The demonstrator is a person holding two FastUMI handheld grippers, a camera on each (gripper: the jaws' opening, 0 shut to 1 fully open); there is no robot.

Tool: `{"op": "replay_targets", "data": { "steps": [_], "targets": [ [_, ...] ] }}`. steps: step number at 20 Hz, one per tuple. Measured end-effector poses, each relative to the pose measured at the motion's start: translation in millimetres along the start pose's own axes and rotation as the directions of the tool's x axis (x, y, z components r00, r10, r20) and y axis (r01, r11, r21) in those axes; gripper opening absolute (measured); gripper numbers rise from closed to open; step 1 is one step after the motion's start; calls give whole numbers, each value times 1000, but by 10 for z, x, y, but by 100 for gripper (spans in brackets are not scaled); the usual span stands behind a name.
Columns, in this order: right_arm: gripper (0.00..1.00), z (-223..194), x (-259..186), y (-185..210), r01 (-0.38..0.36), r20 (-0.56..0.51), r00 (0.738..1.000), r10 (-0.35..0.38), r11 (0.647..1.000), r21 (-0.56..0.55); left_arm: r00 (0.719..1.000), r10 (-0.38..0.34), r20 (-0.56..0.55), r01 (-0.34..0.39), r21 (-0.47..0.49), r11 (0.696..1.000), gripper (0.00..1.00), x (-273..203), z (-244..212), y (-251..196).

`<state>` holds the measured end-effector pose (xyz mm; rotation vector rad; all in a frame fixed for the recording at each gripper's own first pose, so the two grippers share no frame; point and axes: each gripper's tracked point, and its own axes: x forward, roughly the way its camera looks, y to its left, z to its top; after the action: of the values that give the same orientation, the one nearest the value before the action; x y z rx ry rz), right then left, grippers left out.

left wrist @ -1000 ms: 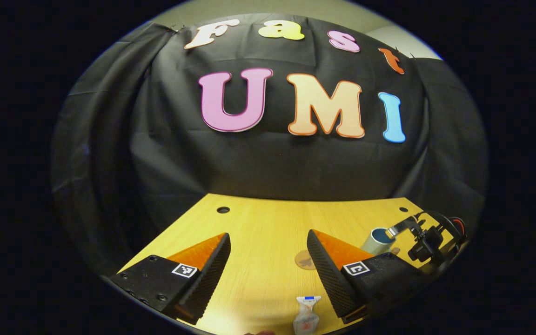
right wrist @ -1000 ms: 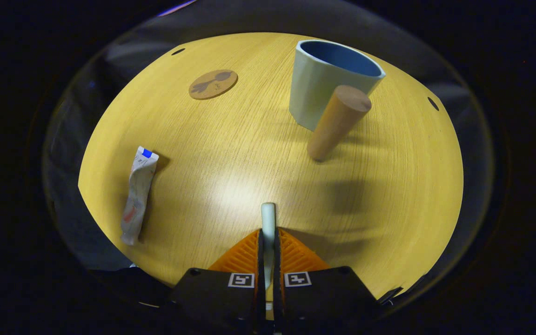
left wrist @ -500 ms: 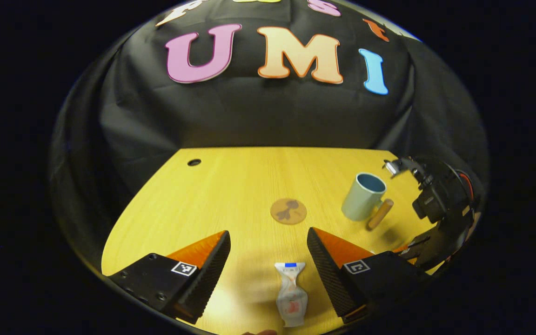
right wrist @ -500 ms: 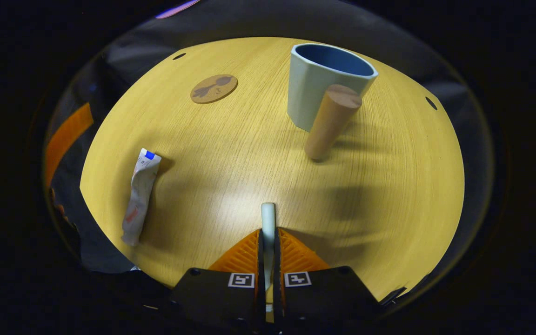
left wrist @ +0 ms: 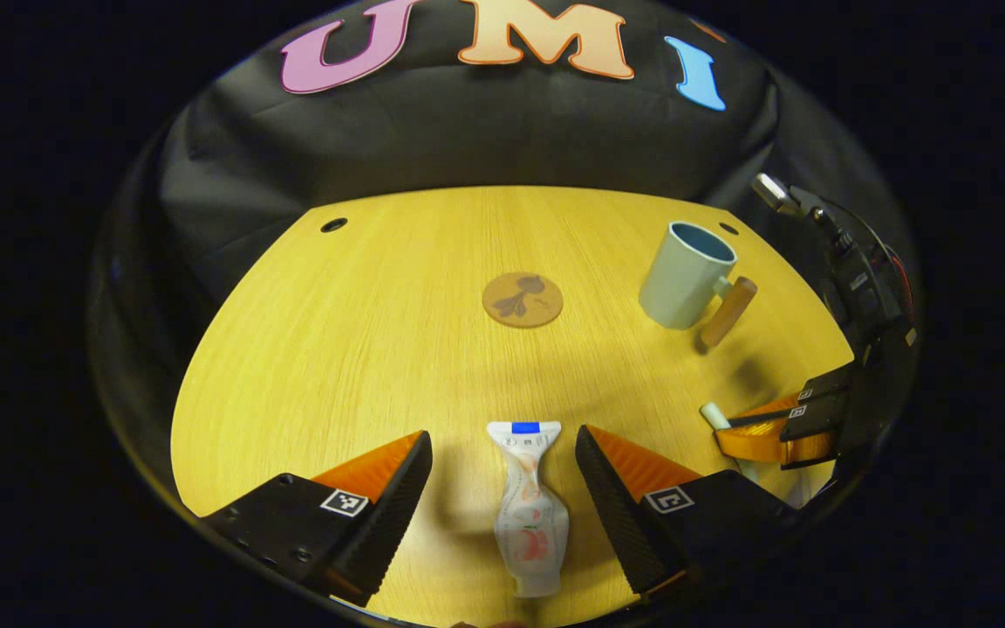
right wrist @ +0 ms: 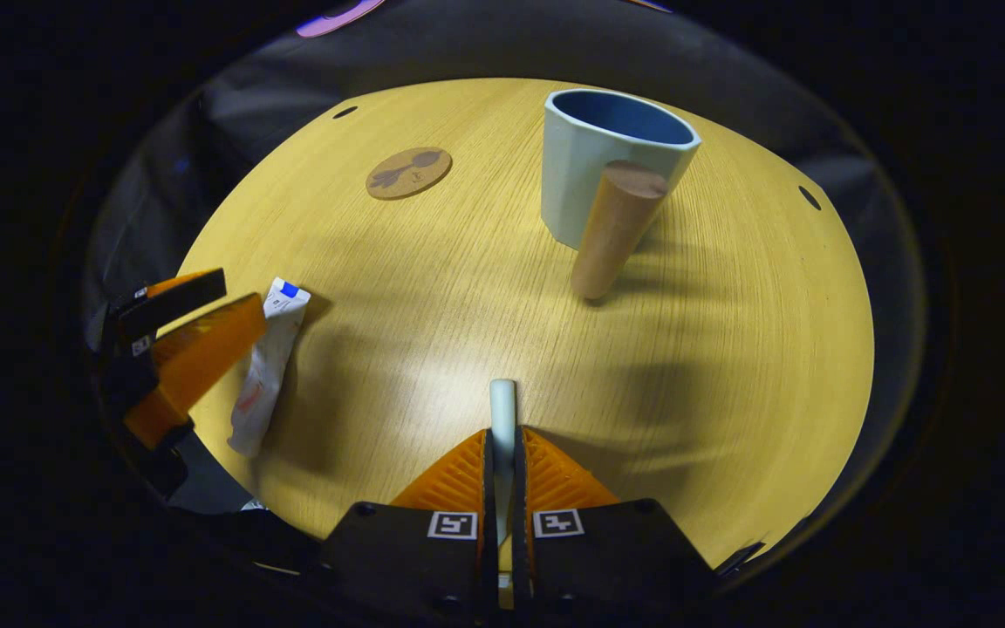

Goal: Put the toothbrush and toothpaste on the desktop into the cup, then pick up the cup and place it on the coaster on the desktop.

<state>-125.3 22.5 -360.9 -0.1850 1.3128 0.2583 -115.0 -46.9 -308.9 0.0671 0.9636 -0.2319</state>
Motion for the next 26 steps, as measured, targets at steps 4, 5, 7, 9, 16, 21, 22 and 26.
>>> {"op": "replay_targets", "data": {
  "steps": [4, 5, 7, 9, 16, 21, 22, 26],
  "targets": [
    [9, 2, -10, -2, -5, 12, 1000, 5, 1000, -6, 996, -12, -85, 11, -8, 1000, 98, 100, -211, -32],
    [9, 2, -5, -2, -6, 14, 1000, 6, 1000, -6, 995, -12, -101, 11, -13, 1000, 98, 121, -248, -36],
    [9, -1, -4, 1, -11, 19, 1000, 11, 1000, -6, 993, -10, -117, 8, -20, 1000, 99, 159, -294, -30],
    [9, 0, -3, 0, -15, 23, 1000, 15, 1000, -4, 992, 0, -129, -1, -11, 1000, 99, 188, -312, -7],
    [9, 12, -7, -1, -16, 25, 1000, 16, 1000, -15, 984, 14, -176, -15, -6, 1000, 89, 220, -300, -14],
    [9, 2, 9, -4, -6, 35, 999, 8, 999, -42, 988, 5, -157, -10, -32, 999, 47, 251, -273, -71],
    [9, 4, -1, -5, -5, 36, 999, 6, 999, -46, 988, 8, -155, -16, -46, 999, 30, 247, -277, -66],
    [9, 14, -1, 6, -5, 44, 999, 6, 999, -45, 989, 8, -145, -19, -74, 997, 14, 246, -269, -74]
  ]
}}
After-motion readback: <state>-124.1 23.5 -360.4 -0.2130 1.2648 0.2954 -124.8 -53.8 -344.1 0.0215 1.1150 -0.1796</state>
